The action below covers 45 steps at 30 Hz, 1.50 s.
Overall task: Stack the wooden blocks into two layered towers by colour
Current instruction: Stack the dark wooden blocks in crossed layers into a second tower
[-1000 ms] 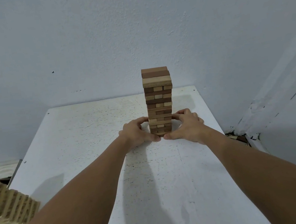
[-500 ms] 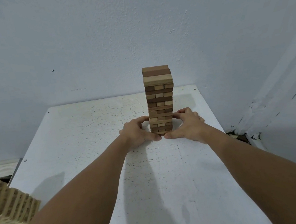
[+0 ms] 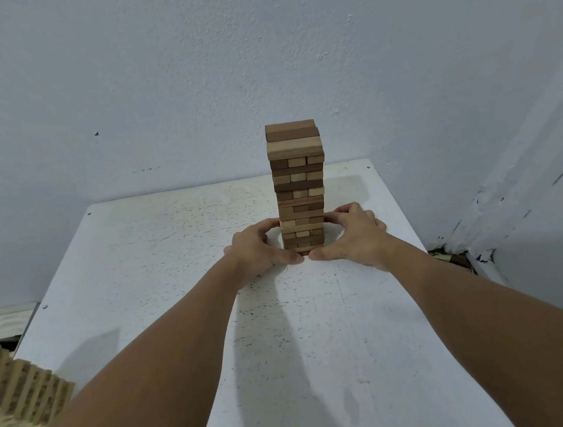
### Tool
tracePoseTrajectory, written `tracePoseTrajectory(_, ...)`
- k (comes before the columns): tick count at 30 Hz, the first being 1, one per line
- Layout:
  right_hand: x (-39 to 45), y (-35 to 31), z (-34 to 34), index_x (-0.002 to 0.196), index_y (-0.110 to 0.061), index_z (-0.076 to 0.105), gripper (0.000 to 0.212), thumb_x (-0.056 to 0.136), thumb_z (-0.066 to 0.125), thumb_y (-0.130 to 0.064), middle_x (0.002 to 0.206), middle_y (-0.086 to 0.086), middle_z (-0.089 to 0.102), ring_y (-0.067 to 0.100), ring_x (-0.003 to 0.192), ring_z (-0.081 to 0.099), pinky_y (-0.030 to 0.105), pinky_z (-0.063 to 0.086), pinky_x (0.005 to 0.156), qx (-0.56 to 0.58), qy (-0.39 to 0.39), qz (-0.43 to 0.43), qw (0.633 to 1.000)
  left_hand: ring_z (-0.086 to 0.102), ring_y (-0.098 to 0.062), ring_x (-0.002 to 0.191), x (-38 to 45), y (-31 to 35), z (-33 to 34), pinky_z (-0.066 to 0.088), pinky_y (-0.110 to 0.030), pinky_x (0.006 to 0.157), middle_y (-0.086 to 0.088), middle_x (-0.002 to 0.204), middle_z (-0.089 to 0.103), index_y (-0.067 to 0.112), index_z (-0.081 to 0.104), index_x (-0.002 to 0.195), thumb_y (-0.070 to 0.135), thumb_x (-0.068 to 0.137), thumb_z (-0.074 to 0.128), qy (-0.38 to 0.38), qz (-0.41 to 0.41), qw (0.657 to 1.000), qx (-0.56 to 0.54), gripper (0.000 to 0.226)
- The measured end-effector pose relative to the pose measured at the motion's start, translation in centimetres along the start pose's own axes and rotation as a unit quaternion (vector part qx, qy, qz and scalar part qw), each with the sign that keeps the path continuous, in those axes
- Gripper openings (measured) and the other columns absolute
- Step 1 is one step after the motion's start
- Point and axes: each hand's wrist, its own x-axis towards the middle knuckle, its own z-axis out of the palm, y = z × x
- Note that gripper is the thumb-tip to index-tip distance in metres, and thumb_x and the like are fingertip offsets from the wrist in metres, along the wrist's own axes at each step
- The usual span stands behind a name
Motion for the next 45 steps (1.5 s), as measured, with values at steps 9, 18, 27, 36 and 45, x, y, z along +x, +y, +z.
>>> tracePoseTrajectory(9, -0.2, -0.3, -0.3, 0.139, -0.048, 0.053, 0.083, 0.065, 0.090, -0.062, 0.135, -0.014, 0.034, 0.019, 0.133, 0.031, 0.033, 0.027, 0.103, -0.018, -0.004, 0.001, 1.000, 0.056, -0.026, 0.118, -0.1, -0.1, 0.2, 0.047, -0.051, 0.109, 0.000, 0.123, 0.064, 0.058, 0.063, 0.119, 0.058, 0.032, 0.094, 0.004, -0.007, 1.000, 0.013, 0.093)
tracePoseTrajectory(18, -2.4, 0.2, -0.6, 0.154, -0.041, 0.038, 0.096, 0.072, 0.087, -0.059, 0.155, -0.006, 0.037, 0.024, 0.143, 0.031, 0.047, 0.028, 0.119, -0.030, 0.002, -0.026, 0.999, 0.054, -0.026, 0.123, -3.3, 0.9, -1.1, 0.047, -0.047, 0.110, 0.000, 0.133, 0.054, 0.034, 0.022, 0.161, 0.042, 0.061, 0.099, -0.005, -0.020, 0.996, 0.082, 0.126)
tracePoseTrajectory(27, -8.8, 0.9, 1.7, 0.161, -0.027, 0.025, 0.086, 0.093, 0.067, -0.059, 0.167, -0.005, 0.029, 0.019, 0.154, 0.023, 0.049, 0.011, 0.128, -0.038, 0.051, -0.018, 0.998, 0.033, -0.026, 0.143, -9.1, -2.3, -0.9, 0.037, -0.050, 0.115, -0.003, 0.151, 0.043, 0.028, 0.025, 0.162, 0.052, 0.074, 0.088, 0.073, 0.037, 0.989, 0.126, 0.110)
tracePoseTrajectory(36, -14.7, -2.1, 5.0, 0.159, -0.024, 0.033, 0.079, 0.094, 0.070, -0.051, 0.161, -0.004, 0.037, 0.017, 0.149, 0.030, 0.045, 0.024, 0.124, 0.018, 0.086, -0.080, 0.993, 0.042, -0.021, 0.137, -15.1, -5.4, -0.9, 0.040, -0.045, 0.114, 0.000, 0.143, 0.050, 0.031, 0.041, 0.154, 0.044, 0.087, 0.080, 0.141, 0.079, 0.983, 0.086, 0.079)
tracePoseTrajectory(45, -16.4, -7.7, 10.1, 0.158, -0.033, 0.035, 0.071, 0.096, 0.068, -0.046, 0.160, -0.012, 0.035, 0.009, 0.148, 0.029, 0.028, 0.026, 0.117, 0.062, -0.006, -0.151, 0.987, 0.056, -0.003, 0.112, -22.1, -9.4, -2.1, 0.047, -0.031, 0.104, 0.010, 0.123, 0.059, 0.031, 0.056, 0.142, 0.040, 0.092, 0.075, 0.189, 0.093, 0.977, 0.044, 0.055)
